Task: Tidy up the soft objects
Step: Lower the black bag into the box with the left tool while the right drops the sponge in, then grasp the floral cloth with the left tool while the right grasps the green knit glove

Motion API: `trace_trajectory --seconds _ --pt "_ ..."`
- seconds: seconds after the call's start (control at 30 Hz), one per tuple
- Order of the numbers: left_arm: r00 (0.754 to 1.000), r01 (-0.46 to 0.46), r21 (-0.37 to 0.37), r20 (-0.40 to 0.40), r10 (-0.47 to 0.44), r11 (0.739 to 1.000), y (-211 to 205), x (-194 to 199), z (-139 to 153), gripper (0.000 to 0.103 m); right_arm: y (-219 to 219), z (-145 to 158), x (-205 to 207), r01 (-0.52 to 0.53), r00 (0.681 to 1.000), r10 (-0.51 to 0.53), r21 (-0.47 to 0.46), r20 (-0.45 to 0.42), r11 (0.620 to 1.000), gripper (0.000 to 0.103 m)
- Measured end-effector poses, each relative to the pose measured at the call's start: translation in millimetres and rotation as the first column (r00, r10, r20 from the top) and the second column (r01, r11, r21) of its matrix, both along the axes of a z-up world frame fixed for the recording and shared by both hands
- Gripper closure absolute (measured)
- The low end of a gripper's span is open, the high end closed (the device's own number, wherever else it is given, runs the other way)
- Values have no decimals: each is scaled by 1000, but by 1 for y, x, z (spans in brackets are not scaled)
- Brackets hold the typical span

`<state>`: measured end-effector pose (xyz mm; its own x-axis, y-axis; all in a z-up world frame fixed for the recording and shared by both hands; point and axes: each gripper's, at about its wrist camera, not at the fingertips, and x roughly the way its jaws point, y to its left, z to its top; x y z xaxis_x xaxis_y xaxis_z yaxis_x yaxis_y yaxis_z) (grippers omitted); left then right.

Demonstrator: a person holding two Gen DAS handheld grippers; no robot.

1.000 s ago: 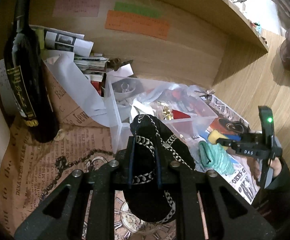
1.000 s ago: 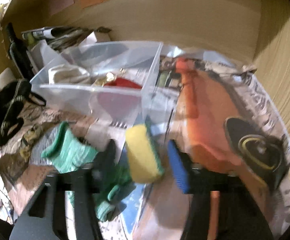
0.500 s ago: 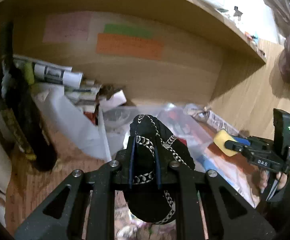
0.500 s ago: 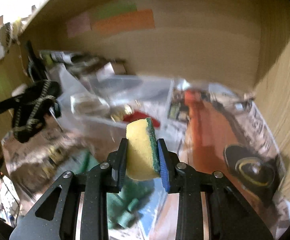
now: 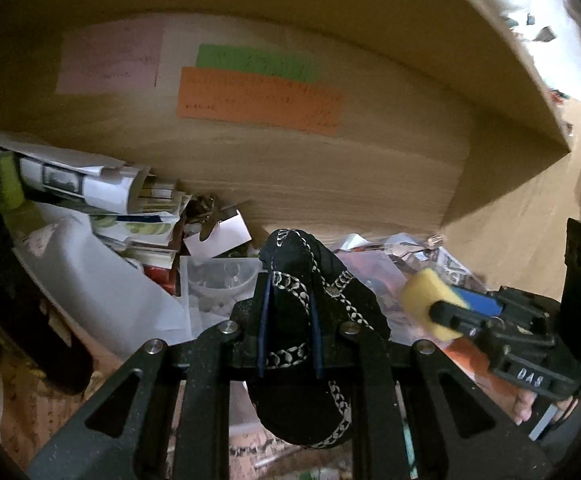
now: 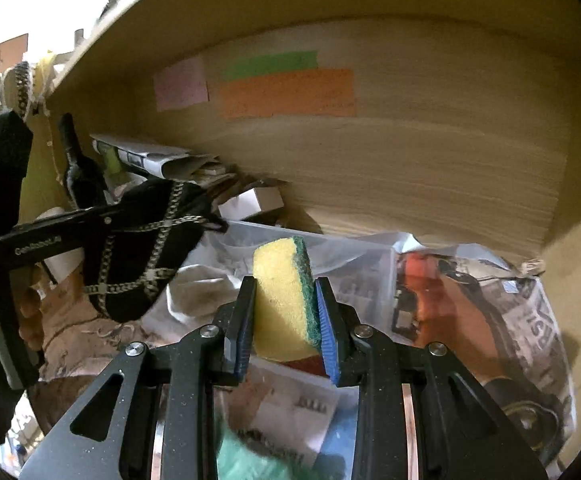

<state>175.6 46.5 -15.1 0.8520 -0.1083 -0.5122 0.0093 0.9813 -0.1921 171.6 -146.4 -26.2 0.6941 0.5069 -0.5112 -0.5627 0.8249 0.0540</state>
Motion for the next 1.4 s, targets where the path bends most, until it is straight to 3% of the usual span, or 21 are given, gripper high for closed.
trace_trajectory --seconds 0.3,0.6,0.67,0.73,0.8,1.0,1.17,1.3,1.4 --pt "997 16 55 -73 -12 998 -22 41 -31 86 21 -34 39 -5 993 -1 -49 -118 999 77" --pt "992 0 122 -125 15 992 -27 56 -54 84 24 -57 54 -7 981 -11 -94 -192 996 75" --pt "990 -16 133 -135 34 991 -25 57 -57 77 26 -58 53 -8 982 -13 -109 -190 994 74" --pt "989 -24 126 -140 41 992 -24 57 -57 63 27 -58 53 -14 980 -9 -114 -197 993 67" --pt "990 -29 125 -131 46 992 -23 53 -55 55 26 -55 51 -9 982 -13 -116 -189 993 57" --pt "997 -10 128 -75 19 992 -25 27 -33 41 20 -35 40 -10 989 -3 -91 -149 996 56" --pt "1000 -24 135 -11 26 991 -24 -9 -15 28 7 -11 19 -18 997 13 -57 -75 998 44" --pt "1000 -25 161 9 24 987 -24 -37 -12 13 -8 3 -5 -25 1000 25 -34 -17 999 41" --pt "1000 -20 177 -1 21 984 -23 -56 -17 9 -15 5 -22 -25 1000 25 -46 4 999 35"
